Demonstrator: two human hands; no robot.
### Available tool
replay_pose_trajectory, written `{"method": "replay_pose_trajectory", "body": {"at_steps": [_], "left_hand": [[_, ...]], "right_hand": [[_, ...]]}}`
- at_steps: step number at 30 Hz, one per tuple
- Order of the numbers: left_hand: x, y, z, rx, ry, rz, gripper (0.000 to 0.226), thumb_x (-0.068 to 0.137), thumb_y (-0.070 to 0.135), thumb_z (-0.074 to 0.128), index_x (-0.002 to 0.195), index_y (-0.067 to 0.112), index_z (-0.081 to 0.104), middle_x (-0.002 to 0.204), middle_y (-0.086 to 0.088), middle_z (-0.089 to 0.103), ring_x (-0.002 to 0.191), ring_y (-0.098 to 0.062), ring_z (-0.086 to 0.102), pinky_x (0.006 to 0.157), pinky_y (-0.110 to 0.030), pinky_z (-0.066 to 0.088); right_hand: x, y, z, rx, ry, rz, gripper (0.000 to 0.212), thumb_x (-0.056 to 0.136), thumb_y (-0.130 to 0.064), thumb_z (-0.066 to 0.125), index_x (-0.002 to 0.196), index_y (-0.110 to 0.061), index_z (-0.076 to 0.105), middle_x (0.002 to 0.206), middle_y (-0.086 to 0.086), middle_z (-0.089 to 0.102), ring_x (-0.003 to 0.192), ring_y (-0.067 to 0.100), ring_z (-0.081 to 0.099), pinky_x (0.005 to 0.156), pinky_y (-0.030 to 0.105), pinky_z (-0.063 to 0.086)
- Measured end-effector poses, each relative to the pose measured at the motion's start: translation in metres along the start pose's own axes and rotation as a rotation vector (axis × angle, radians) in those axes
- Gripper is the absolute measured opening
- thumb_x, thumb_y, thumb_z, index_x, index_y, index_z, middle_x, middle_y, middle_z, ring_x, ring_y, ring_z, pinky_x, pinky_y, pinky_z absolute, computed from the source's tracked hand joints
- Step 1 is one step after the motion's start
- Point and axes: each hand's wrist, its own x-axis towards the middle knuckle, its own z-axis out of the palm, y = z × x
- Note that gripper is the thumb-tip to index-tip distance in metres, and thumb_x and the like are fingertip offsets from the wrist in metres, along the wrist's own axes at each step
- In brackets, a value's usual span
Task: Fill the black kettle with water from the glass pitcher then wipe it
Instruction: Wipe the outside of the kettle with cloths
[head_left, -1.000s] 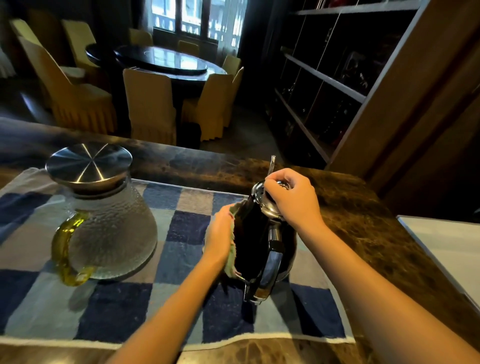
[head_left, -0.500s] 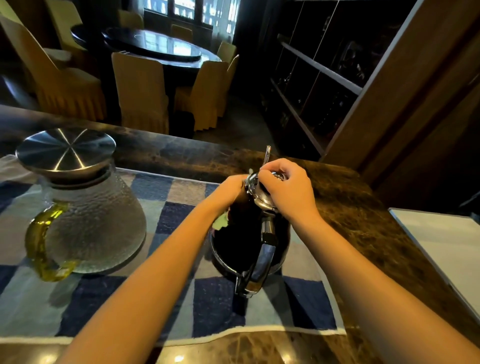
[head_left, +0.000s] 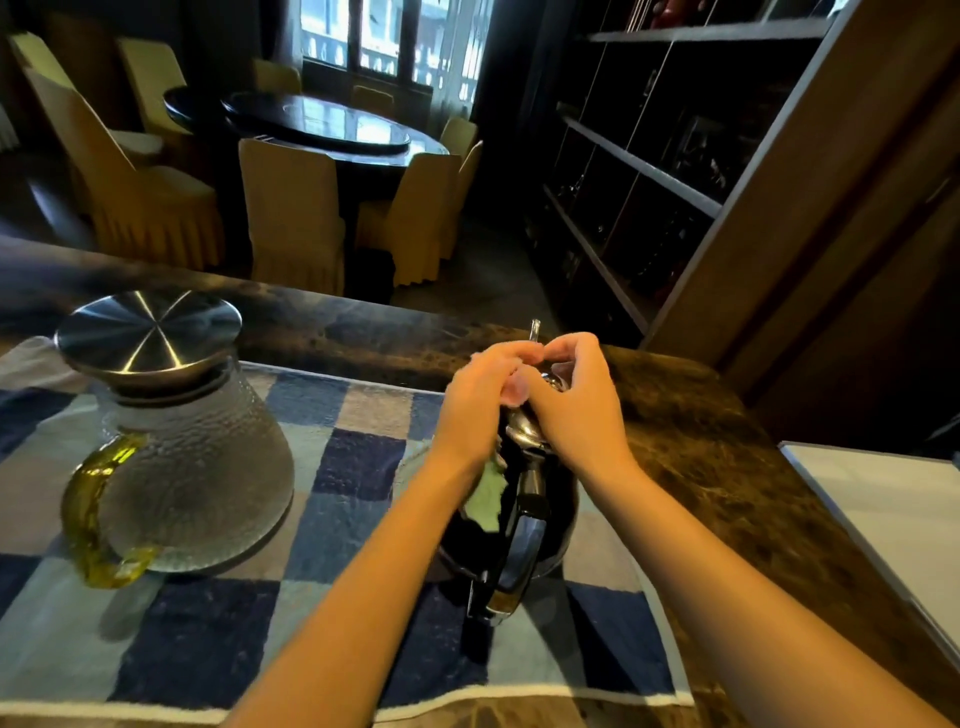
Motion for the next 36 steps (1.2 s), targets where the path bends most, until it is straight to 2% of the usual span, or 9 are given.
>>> {"method": "replay_pose_trajectory", "body": {"at_steps": [5, 8, 15, 18, 22, 27, 29, 32, 36], "left_hand": [[0.052, 0.003, -0.013, 0.209, -0.434, -0.237, 0.024, 0.091, 0.008, 0.045, 0.093, 0.016, 0.069, 0.091, 0.003, 0.068, 0.083, 0.0, 0.067, 0.076, -0.016, 0.051], [0.062, -0.005, -0.011, -0.025, -0.375, -0.536, 0.021, 0.096, 0.009, 0.042, 0.102, 0.004, 0.062, 0.091, -0.006, 0.069, 0.072, -0.009, 0.067, 0.07, -0.021, 0.055], [0.051, -0.012, -0.007, 0.074, -0.23, -0.64, 0.049, 0.1, 0.033, 0.03, 0.135, 0.002, 0.043, 0.138, -0.021, 0.049, 0.122, -0.03, 0.048, 0.106, -0.036, 0.035], [0.047, -0.014, -0.011, 0.42, -0.31, -0.589, 0.042, 0.1, 0.03, 0.033, 0.133, 0.007, 0.045, 0.135, -0.015, 0.051, 0.125, -0.026, 0.047, 0.108, -0.036, 0.035], [0.035, -0.039, -0.02, 0.887, -0.333, -0.415, 0.016, 0.097, 0.022, 0.045, 0.091, 0.014, 0.058, 0.096, 0.0, 0.057, 0.088, -0.015, 0.048, 0.078, -0.027, 0.036], [-0.027, -0.063, -0.03, 0.105, 0.153, -0.36, 0.037, 0.09, 0.036, 0.045, 0.058, 0.019, 0.044, 0.06, 0.004, 0.044, 0.062, -0.009, 0.045, 0.085, -0.033, 0.044], [-0.056, -0.068, -0.023, 0.081, 0.275, -0.284, 0.043, 0.096, 0.039, 0.042, 0.077, 0.003, 0.058, 0.064, -0.009, 0.047, 0.066, -0.017, 0.052, 0.081, -0.034, 0.045], [-0.081, -0.07, -0.013, 0.19, 0.306, -0.116, 0.034, 0.101, 0.029, 0.032, 0.128, 0.025, 0.052, 0.104, -0.007, 0.061, 0.103, -0.012, 0.058, 0.097, -0.028, 0.044], [-0.072, -0.025, 0.009, 0.05, 0.214, 0.076, 0.039, 0.1, 0.017, 0.035, 0.135, 0.034, 0.038, 0.128, 0.015, 0.05, 0.114, 0.014, 0.047, 0.096, -0.006, 0.037]], "right_hand": [[0.001, 0.001, 0.0, -0.034, 0.024, -0.016, 0.043, 0.078, -0.049, 0.059, 0.112, -0.027, 0.045, 0.117, -0.004, 0.048, 0.11, 0.017, 0.049, 0.092, 0.042, 0.049], [0.002, 0.002, -0.001, -0.031, 0.009, -0.012, 0.036, 0.083, -0.038, 0.061, 0.113, -0.029, 0.044, 0.118, -0.006, 0.047, 0.111, 0.013, 0.046, 0.092, 0.036, 0.047], [0.004, 0.002, -0.001, -0.045, 0.002, 0.006, 0.032, 0.083, -0.035, 0.062, 0.109, -0.027, 0.045, 0.117, -0.005, 0.05, 0.108, 0.01, 0.046, 0.087, 0.031, 0.045], [0.003, 0.001, 0.0, -0.049, 0.016, 0.016, 0.031, 0.083, -0.033, 0.062, 0.109, -0.024, 0.047, 0.116, -0.004, 0.052, 0.108, 0.012, 0.047, 0.087, 0.033, 0.046], [0.001, -0.002, 0.0, -0.041, 0.018, 0.026, 0.029, 0.083, -0.031, 0.062, 0.108, -0.022, 0.05, 0.114, -0.003, 0.054, 0.108, 0.013, 0.048, 0.085, 0.031, 0.044], [0.0, -0.004, 0.002, -0.073, 0.033, 0.015, 0.024, 0.084, -0.03, 0.06, 0.106, -0.022, 0.052, 0.111, -0.003, 0.056, 0.106, 0.015, 0.05, 0.085, 0.034, 0.047], [0.0, -0.005, 0.002, -0.09, 0.036, 0.014, 0.026, 0.086, -0.03, 0.058, 0.108, -0.019, 0.053, 0.114, -0.002, 0.056, 0.109, 0.016, 0.049, 0.086, 0.033, 0.046], [0.0, -0.006, 0.001, -0.115, 0.025, 0.0, 0.026, 0.087, -0.03, 0.056, 0.111, -0.019, 0.053, 0.117, -0.003, 0.054, 0.111, 0.014, 0.047, 0.085, 0.031, 0.044], [0.0, -0.004, 0.002, -0.112, 0.035, -0.002, 0.025, 0.087, -0.031, 0.056, 0.109, -0.021, 0.053, 0.115, -0.004, 0.054, 0.109, 0.013, 0.047, 0.087, 0.037, 0.048]]}}
